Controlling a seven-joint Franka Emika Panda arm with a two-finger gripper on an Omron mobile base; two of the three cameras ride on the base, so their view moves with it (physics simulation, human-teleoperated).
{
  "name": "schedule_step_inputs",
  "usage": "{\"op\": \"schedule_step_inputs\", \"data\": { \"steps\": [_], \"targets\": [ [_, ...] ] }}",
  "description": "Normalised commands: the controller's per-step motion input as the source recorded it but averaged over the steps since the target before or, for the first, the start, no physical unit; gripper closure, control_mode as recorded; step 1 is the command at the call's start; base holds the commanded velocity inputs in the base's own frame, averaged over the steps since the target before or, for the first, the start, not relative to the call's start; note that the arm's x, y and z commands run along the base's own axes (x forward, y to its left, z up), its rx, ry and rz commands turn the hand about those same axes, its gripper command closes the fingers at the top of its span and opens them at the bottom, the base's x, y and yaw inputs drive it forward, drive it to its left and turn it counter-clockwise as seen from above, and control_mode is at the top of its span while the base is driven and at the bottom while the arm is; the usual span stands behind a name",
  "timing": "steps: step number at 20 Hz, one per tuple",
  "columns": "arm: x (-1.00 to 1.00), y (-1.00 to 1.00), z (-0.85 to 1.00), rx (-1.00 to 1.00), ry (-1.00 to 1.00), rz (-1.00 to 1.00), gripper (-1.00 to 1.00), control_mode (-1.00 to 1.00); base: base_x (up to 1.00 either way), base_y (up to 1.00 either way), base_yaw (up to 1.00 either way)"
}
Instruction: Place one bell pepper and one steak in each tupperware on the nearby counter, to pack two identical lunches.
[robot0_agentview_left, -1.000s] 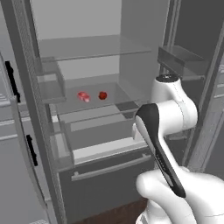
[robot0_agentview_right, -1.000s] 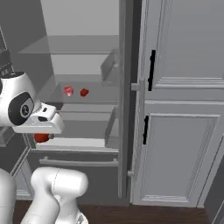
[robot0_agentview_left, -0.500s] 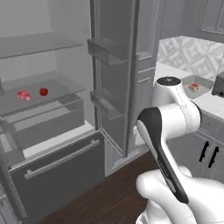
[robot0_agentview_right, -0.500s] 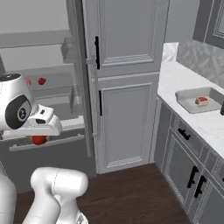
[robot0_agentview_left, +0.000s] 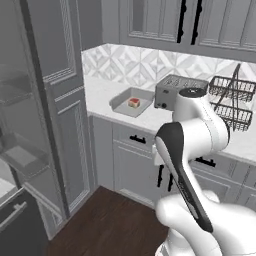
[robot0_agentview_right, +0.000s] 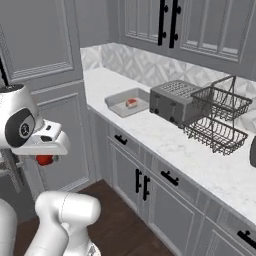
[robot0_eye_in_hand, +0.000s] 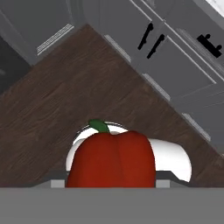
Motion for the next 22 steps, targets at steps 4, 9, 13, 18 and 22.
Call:
{"op": "schedule_step_inputs", "data": {
  "steps": [4, 9, 13, 18, 22],
  "targets": [
    [0.0, 0.0, 0.0, 0.0, 0.0, 0.0, 1.0, 1.0, 1.0, -0.06, -0.15],
    [0.0, 0.0, 0.0, 0.0, 0.0, 0.0, 1.0, 1.0, 0.91, 0.04, -0.05],
    [0.0, 0.0, 0.0, 0.0, 0.0, 0.0, 1.0, 1.0, 0.72, 0.0, -0.03],
    [0.0, 0.0, 0.0, 0.0, 0.0, 0.0, 1.0, 1.0, 0.48, 0.0, 0.0],
    [0.0, 0.0, 0.0, 0.0, 0.0, 0.0, 1.0, 1.0, 0.03, 0.0, 0.0]
  ]
}}
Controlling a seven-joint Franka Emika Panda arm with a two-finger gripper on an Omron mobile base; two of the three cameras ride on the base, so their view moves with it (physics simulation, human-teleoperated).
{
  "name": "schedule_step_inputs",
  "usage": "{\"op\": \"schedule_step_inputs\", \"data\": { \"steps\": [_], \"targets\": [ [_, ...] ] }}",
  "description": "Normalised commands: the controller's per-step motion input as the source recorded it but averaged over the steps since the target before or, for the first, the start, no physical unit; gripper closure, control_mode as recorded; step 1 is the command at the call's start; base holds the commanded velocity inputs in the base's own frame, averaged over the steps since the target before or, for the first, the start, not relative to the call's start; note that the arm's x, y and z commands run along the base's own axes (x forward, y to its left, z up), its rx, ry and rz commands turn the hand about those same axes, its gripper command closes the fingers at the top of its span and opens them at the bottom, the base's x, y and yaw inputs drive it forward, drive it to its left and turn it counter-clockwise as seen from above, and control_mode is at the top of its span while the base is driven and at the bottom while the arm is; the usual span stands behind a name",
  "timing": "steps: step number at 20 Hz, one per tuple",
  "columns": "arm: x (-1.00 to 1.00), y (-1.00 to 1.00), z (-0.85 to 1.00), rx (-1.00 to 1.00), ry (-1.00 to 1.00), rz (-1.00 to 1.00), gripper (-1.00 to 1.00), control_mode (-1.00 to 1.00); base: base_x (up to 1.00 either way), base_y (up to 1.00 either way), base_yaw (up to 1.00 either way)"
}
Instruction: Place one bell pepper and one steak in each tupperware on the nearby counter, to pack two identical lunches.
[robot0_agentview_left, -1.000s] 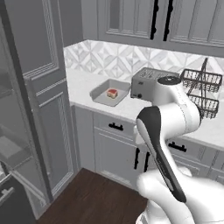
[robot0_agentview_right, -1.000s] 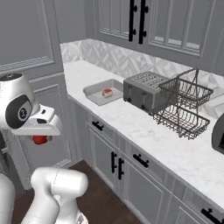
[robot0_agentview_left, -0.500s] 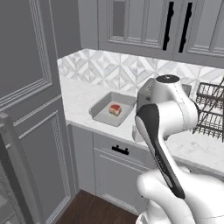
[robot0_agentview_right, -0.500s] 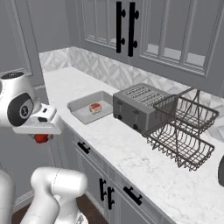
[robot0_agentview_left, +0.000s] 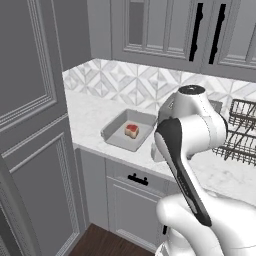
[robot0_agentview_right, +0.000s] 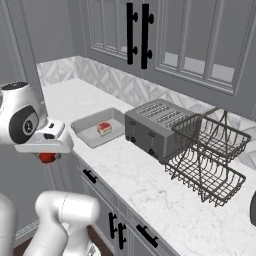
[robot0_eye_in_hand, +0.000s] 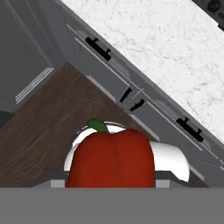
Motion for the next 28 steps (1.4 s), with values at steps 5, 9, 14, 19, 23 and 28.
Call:
{"op": "schedule_step_inputs", "data": {
  "steps": [5, 9, 14, 19, 23, 28],
  "targets": [
    [0.94, -0.16, 0.0, 0.0, 0.05, 0.16, 1.0, -1.0, 0.0, 0.0, 0.0],
    [1.0, -0.08, 0.0, 0.0, 0.13, 0.13, 1.0, -1.0, 0.0, 0.0, 0.0],
    [1.0, 0.0, 0.0, 0.0, 0.02, 0.06, 1.0, -1.0, 0.0, 0.0, 0.0],
    [1.0, 0.04, -0.01, 0.03, 0.0, 0.17, 1.0, -1.0, 0.0, 0.0, 0.0],
    [1.0, 0.16, -0.15, 0.01, 0.0, 0.3, 1.0, -1.0, 0.0, 0.0, 0.0],
    [0.99, 0.35, -0.58, -0.01, 0.0, 0.19, 1.0, -1.0, 0.0, 0.0, 0.0]
  ]
}}
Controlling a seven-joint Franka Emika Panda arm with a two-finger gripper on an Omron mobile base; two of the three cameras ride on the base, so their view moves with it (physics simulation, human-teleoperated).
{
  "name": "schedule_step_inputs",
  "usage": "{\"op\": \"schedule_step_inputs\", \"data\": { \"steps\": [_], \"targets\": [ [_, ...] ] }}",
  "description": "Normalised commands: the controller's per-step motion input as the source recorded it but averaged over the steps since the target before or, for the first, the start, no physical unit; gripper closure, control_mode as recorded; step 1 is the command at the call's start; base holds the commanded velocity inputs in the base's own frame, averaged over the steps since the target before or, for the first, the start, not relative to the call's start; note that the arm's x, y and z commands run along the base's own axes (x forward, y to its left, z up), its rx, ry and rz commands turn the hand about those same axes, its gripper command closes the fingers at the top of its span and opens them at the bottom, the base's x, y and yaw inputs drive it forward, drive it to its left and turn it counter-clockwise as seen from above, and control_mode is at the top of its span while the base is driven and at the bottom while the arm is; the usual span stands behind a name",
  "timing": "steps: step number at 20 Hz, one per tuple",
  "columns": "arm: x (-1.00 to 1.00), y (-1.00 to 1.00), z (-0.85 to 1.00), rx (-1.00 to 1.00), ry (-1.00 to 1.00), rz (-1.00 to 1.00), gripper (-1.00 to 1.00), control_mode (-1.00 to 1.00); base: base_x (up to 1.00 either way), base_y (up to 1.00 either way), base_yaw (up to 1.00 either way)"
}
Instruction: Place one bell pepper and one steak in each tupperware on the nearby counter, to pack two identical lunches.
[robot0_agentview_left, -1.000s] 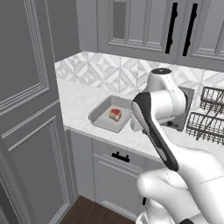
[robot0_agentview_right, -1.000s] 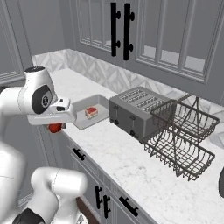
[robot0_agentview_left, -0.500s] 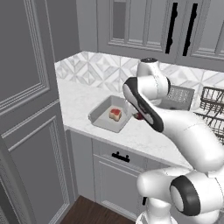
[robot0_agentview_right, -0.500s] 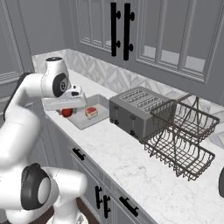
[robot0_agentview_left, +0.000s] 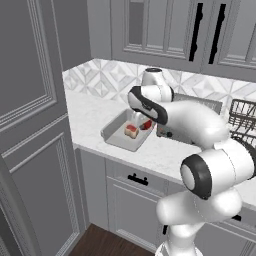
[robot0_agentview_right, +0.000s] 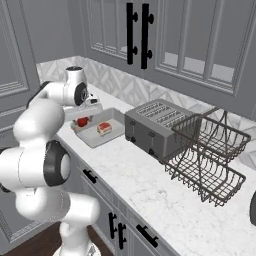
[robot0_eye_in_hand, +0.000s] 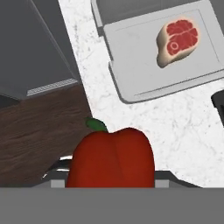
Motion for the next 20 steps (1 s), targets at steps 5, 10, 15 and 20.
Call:
{"op": "schedule_step_inputs", "data": {
  "steps": [5, 10, 15, 20],
  "targets": [
    [0.96, 0.13, -0.58, -0.04, 0.0, 0.01, 1.0, -1.0, 0.0, 0.0, 0.0],
    [0.32, 0.0, -0.5, 0.0, 0.0, 0.0, 1.0, -1.0, 0.0, 0.0, 0.0],
    [0.48, 0.01, -0.57, 0.0, 0.01, 0.02, 1.0, -1.0, 0.0, 0.0, 0.0],
    [0.5, 0.07, -0.12, 0.0, 0.0, 0.06, 1.0, -1.0, 0.0, 0.0, 0.0]
  ]
}}
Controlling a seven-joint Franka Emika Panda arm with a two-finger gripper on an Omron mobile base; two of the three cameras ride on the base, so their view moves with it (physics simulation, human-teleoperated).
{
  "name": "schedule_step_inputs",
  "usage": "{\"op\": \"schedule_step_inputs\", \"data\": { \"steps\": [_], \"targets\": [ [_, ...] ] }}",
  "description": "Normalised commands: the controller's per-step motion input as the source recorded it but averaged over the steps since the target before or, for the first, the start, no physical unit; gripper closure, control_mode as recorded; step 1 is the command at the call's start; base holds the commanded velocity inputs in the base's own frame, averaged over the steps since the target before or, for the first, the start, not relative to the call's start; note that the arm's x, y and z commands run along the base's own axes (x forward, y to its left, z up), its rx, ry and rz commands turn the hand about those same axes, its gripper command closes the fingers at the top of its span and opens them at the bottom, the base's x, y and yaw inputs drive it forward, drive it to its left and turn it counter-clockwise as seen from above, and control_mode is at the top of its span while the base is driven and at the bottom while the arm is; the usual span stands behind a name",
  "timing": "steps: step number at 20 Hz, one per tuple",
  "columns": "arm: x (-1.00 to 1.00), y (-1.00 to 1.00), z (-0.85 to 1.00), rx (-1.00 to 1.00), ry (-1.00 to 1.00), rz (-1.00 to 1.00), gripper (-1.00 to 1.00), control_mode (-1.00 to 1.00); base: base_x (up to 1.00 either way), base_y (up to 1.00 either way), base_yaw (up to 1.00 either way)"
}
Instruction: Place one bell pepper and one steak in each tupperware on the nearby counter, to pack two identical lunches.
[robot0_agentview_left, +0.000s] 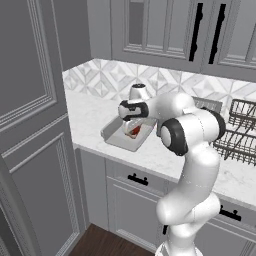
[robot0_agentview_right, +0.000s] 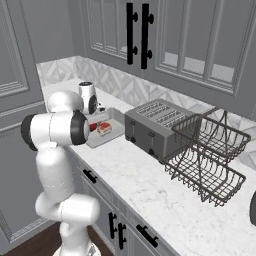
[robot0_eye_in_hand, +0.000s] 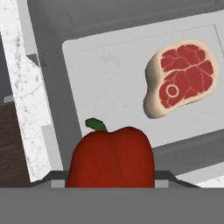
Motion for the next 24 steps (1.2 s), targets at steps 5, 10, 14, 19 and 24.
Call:
{"op": "schedule_step_inputs", "data": {
  "steps": [5, 10, 14, 19, 24],
  "targets": [
    [0.54, 0.2, -0.14, 0.0, 0.0, 0.06, 1.0, -1.0, 0.0, 0.0, 0.0],
    [0.38, 0.16, -0.4, 0.0, 0.0, 0.03, 1.0, -1.0, 0.0, 0.0, 0.0],
    [0.0, 0.0, -0.43, 0.0, 0.0, 0.0, 1.0, -1.0, 0.0, 0.0, 0.0],
    [0.03, 0.0, -0.21, 0.0, 0.0, 0.0, 1.0, -1.0, 0.0, 0.0, 0.0],
    [0.29, 0.0, -0.05, 0.0, 0.0, 0.0, 1.0, -1.0, 0.0, 0.0, 0.0]
  ]
}}
